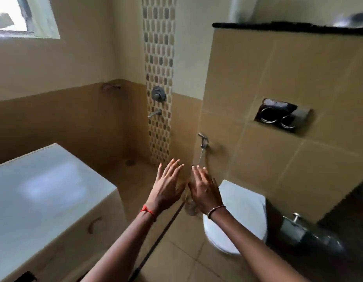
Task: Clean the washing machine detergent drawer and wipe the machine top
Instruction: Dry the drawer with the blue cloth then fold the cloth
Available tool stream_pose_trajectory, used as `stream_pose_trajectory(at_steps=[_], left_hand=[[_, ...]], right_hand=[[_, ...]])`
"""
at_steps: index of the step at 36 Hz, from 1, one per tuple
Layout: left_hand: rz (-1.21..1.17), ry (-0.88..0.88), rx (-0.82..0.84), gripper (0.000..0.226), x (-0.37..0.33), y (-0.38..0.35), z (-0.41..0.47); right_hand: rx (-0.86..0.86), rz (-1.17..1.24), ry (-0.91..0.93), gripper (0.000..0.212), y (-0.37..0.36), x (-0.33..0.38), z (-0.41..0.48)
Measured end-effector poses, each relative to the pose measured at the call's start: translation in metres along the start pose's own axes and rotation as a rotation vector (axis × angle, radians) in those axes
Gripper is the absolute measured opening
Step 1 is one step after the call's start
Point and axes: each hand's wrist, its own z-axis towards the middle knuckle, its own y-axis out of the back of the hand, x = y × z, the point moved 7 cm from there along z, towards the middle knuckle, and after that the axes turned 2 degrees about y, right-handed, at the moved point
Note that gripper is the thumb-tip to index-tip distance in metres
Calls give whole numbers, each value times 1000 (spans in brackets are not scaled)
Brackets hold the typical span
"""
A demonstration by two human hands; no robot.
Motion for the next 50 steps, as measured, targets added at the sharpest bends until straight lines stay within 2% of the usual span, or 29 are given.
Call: stream_pose_trajectory(at_steps=[4,13,15,17,19,26,29,32,36,41,50], left_hand=[[-114,-131,55,70,-83,-46,39],[-269,-432,211,75,-262,-137,85],[-275,-501,269,75,-302,-156,89],[-280,-558,326,68,-338,-175,93],[-297,-605,367,66,-372,-191,98],[-326,-784,432,69,-482,-242,121],[-315,-867,430,87,-526,-263,134],[-311,-902,443,91,-566,-284,151],[-301,-954,469,73,-614,-312,170],[-298,-1025,510,72,-666,-344,187],[-279,-1063,557,70,-748,-416,206]], right_hand=[[-46,-118,-134,72,51,-82,-25],[-161,-352,-428,76,149,-228,-101],[-214,-404,-475,73,169,-254,-122],[-251,-439,-554,58,187,-281,-142],[-228,-465,-645,52,202,-308,-159],[-299,-587,-799,59,255,-405,-207],[-307,-621,-883,59,277,-443,-221],[-335,-644,-910,72,297,-476,-231],[-360,-637,-959,56,321,-523,-241],[-364,-654,-998,74,342,-577,-254],[-325,-623,-1084,76,366,-673,-285]])
